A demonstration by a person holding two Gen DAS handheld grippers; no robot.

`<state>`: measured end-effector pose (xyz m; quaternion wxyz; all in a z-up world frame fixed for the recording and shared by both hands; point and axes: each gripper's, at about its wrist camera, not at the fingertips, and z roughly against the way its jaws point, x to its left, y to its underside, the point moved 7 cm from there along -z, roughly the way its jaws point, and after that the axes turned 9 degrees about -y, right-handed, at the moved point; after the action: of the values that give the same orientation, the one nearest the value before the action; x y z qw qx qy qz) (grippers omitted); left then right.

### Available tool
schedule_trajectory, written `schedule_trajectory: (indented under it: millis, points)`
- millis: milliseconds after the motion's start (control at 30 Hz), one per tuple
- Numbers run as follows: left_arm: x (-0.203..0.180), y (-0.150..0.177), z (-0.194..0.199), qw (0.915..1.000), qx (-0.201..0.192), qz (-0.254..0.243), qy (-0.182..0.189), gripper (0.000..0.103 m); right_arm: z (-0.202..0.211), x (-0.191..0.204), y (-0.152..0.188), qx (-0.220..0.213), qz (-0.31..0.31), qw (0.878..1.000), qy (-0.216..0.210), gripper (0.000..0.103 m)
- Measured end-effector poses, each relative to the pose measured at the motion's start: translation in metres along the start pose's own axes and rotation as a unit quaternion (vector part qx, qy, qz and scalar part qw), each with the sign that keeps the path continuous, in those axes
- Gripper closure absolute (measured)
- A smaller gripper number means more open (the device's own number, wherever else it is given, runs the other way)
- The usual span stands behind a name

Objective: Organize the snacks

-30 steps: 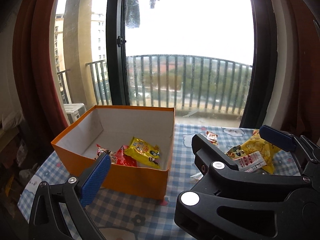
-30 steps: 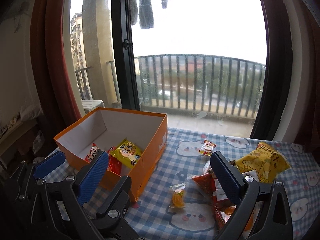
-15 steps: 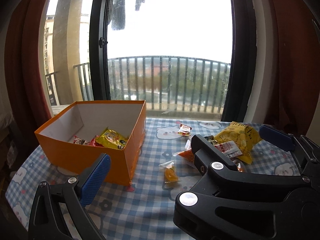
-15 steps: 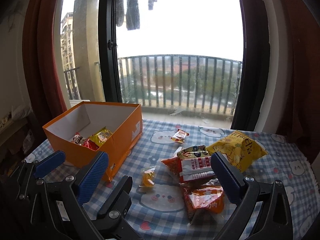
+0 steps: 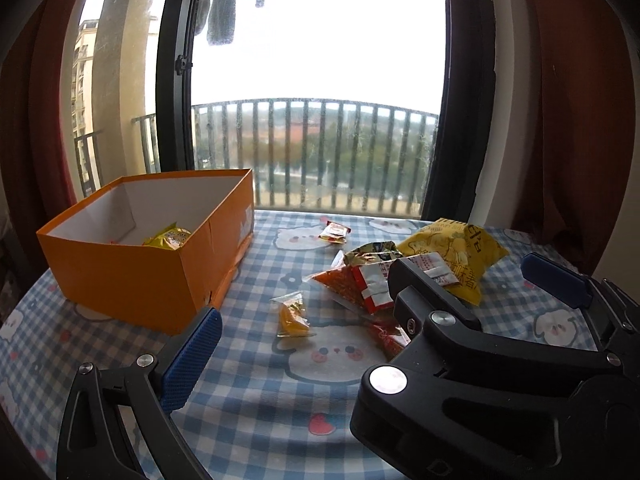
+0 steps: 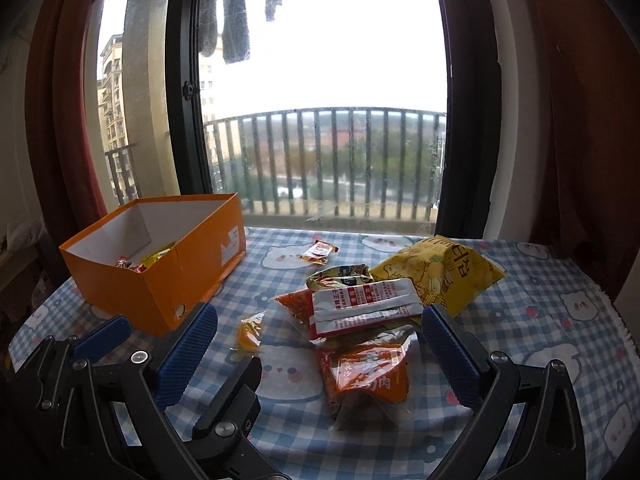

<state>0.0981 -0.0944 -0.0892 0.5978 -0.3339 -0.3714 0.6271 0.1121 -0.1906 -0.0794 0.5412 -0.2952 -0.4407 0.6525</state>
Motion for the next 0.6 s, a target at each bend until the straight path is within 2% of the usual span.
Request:
schedule_trajectory:
  millis: [300,433,600]
  points:
    - [-0.014,0.016,-0.031,0.9994,0.032,-0.015,0.001,0.002,-0.024,-0.024,0.022,0.028,-0.012,1.000,0.006,0.000]
    - [-0.015,0.021,-0.046,0.9985,0.047,-0.020,-0.016,0.004,-0.038,-0.033,0.032,0.045,-0.019,0.999,0.012,0.000]
    - [-0.017,0.032,-0.068,0.9965,0.080,-0.019,-0.014,0.006,-0.057,-0.043,0.042,0.068,-0.030,0.997,0.015,0.000]
